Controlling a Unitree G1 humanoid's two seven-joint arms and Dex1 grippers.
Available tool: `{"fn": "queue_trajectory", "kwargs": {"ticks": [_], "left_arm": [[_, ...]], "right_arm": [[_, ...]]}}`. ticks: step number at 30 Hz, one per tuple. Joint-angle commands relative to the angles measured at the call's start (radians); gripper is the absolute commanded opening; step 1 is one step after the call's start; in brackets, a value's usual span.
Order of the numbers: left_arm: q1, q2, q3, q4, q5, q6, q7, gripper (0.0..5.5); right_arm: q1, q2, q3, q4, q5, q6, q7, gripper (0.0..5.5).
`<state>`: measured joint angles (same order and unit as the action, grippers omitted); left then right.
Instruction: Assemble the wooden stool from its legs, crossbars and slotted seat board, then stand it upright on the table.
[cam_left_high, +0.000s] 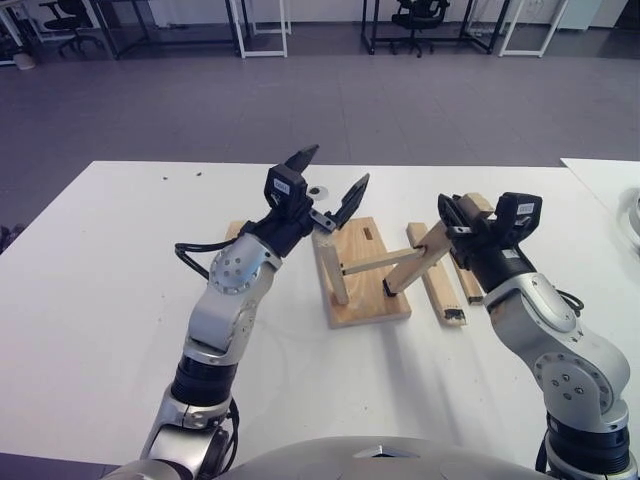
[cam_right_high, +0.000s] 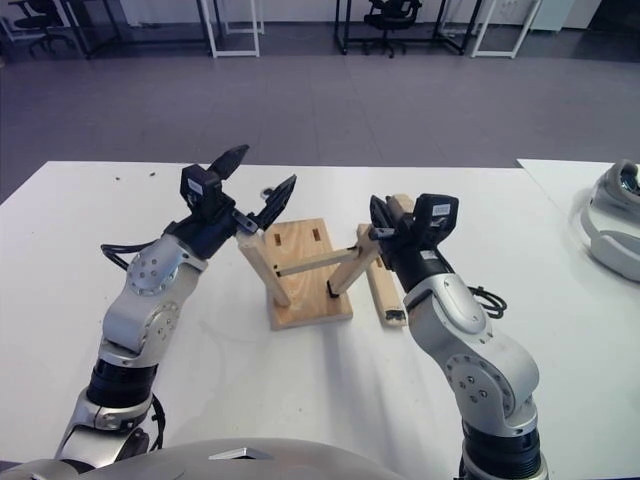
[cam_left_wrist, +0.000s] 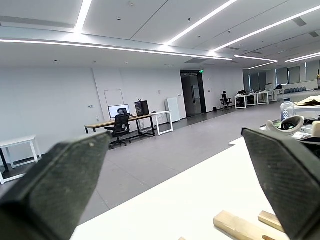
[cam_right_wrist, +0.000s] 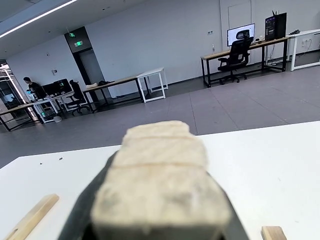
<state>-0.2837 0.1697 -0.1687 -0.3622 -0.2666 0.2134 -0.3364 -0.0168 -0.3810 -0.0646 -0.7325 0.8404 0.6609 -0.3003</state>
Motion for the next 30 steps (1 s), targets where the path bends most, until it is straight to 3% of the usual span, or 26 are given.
{"fn": "queue_trajectory", "kwargs": {"ticks": [1, 6, 7, 14, 18, 23, 30], "left_arm": [[0.025, 0.005, 0.010, 0.014, 0.020, 0.019, 0.008, 4.81], [0.044, -0.006, -0.006, 0.015, 0.044, 0.014, 0.024, 4.81], [0.046, -0.007, -0.012, 0.016, 0.048, 0.011, 0.026, 4.81], [0.043, 0.004, -0.055, 0.098, 0.201, -0.104, 0.084, 4.81], [0.041, -0.022, -0.082, 0.142, 0.286, -0.161, 0.137, 4.81], [0.033, -0.076, -0.129, 0.126, 0.362, -0.172, 0.208, 4.81], [0.068, -0.033, -0.062, -0.042, 0.306, -0.184, 0.167, 4.81]], "right_arm": [[0.072, -0.030, 0.069, 0.059, -0.130, 0.034, 0.051, 1.00], [0.066, -0.059, 0.117, 0.068, -0.235, 0.005, 0.129, 1.02], [0.058, -0.062, 0.136, 0.071, -0.231, 0.030, 0.142, 1.42], [0.027, -0.053, 0.235, 0.106, -0.240, 0.115, 0.292, 2.71], [-0.018, -0.036, 0.238, 0.066, -0.236, 0.104, 0.336, 2.71], [-0.062, -0.133, 0.347, 0.029, -0.346, 0.160, 0.400, 2.71], [-0.065, -0.034, 0.093, 0.063, -0.168, 0.169, 0.427, 2.71]]}}
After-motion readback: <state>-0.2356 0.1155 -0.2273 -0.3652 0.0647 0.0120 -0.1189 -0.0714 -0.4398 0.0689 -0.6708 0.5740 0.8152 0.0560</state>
